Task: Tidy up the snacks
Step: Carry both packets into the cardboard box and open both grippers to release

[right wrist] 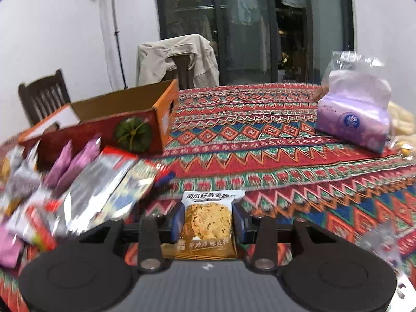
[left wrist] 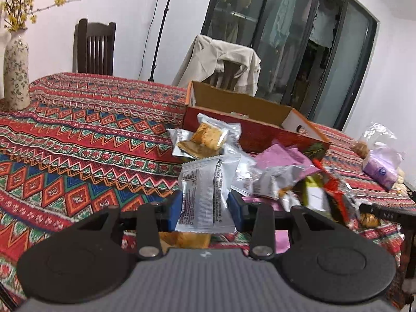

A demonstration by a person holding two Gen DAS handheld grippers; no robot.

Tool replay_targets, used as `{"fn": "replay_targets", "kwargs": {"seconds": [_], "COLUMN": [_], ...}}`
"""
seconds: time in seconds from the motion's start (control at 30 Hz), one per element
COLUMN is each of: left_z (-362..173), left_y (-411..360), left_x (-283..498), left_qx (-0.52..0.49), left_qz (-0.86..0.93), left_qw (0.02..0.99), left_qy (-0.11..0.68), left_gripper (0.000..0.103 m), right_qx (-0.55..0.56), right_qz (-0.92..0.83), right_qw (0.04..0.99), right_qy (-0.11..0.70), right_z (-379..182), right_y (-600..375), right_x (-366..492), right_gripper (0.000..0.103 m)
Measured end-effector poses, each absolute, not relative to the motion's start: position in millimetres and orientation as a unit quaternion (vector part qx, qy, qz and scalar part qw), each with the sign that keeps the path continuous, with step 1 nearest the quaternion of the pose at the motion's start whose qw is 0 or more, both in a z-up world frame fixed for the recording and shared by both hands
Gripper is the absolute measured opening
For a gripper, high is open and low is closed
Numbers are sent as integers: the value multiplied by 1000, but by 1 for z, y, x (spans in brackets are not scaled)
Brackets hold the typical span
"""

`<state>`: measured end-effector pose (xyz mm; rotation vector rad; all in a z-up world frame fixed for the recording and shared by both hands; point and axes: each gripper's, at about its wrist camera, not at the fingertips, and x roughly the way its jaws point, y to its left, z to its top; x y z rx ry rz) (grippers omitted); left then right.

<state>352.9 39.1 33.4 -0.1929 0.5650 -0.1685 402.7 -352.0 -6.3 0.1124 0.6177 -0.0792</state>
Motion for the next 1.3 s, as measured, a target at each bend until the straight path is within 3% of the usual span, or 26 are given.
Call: {"fn": "replay_targets", "kwargs": {"seconds": [0.13, 0.3, 0.4, 0.57, 0.8, 1.07, 1.3], "left_z": [41, 44, 44, 46, 64, 121, 115], "left_y": [31, 19, 17, 14, 15, 10, -11], "left_x": [337, 332, 328, 323, 344, 451, 615], "left_qx": [-94, -91, -92, -89, -73, -50, -12], "left_qz": [-92, -92, -91, -91, -94, -137, -135], "left_qw": [954, 955, 956, 956, 960, 957, 948], "left_qy": [269, 267, 264, 263, 255, 249, 289], "left_gripper": [40, 40, 40, 40, 40, 40, 40], "right_qx": [29, 39, 45, 22, 8, 26, 41], "right_qz": [-19, -11, -7, -5, -1, 80, 131], "right_qw": [951, 949, 948, 948, 963, 974, 962], "right_qy": [307, 312, 316, 319, 270, 211, 237], "right_z": [-3, -9, -10, -8, 25, 102, 140], "right_y": [-339, -336, -337, -334, -335, -335, -319], "right_x": [374, 376, 380, 375, 350, 384, 526], "right_gripper": [40, 52, 52, 40, 40, 40, 40]}}
